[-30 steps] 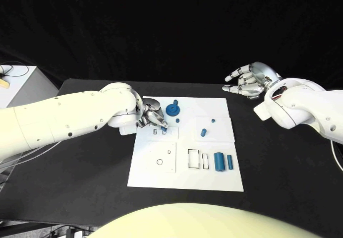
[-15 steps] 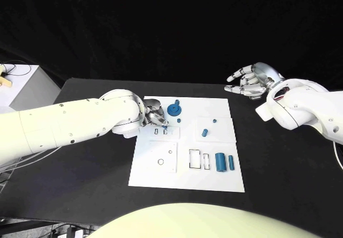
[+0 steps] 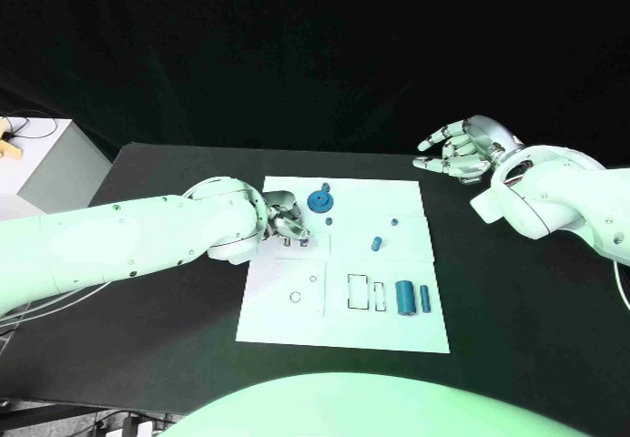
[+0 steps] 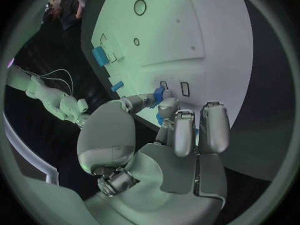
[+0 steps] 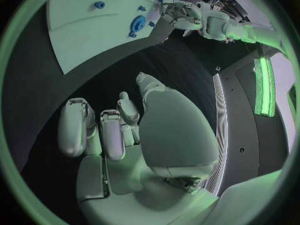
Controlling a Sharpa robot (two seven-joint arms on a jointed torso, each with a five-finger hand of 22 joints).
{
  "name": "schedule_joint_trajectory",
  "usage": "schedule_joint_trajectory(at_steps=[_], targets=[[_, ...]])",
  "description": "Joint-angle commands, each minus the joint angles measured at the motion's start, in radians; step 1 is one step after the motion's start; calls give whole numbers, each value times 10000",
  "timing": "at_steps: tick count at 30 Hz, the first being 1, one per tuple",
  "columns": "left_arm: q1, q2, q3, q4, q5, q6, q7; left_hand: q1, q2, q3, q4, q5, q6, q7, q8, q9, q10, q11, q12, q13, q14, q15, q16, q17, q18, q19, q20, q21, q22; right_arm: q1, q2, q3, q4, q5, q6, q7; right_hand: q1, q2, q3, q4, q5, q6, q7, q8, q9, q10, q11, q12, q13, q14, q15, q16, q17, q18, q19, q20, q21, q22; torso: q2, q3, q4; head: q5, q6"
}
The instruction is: Assemble the parts on the task board
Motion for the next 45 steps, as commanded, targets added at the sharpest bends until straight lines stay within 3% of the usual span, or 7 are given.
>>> schedule_joint_trajectory(at_steps=[1, 45], targets=[[-24, -7, -1, 75, -185, -215, 65, 84, 79, 1949, -1980, 67, 297, -223, 67, 0, 67, -11, 30, 7, 938, -70, 34, 2195, -205, 57, 16, 33, 9, -11, -10, 2, 12, -59, 158, 55, -66, -5, -14, 20, 63, -82, -6, -48, -9, -86, 4, -43, -8, 520, 53, -41, 1004, 84, -32, 25, -40, 566, 7, 3, -4, 6, 2], [-83, -34, -8, 116, -379, 507, 21, 113, 79, 1983, -1984, 62, 332, -233, 48, -12, 97, -23, 39, 17, 943, -85, 44, 2208, -211, 79, -1, 53, 40, -47, -14, 1, -29, -59, 276, 30, -131, 12, -33, 15, 70, -80, -7, -44, -12, -72, 4, -21, 0, 521, 54, -39, 1008, 87, -35, 28, -59, 557, 9, 3, -8, 3, 2]])
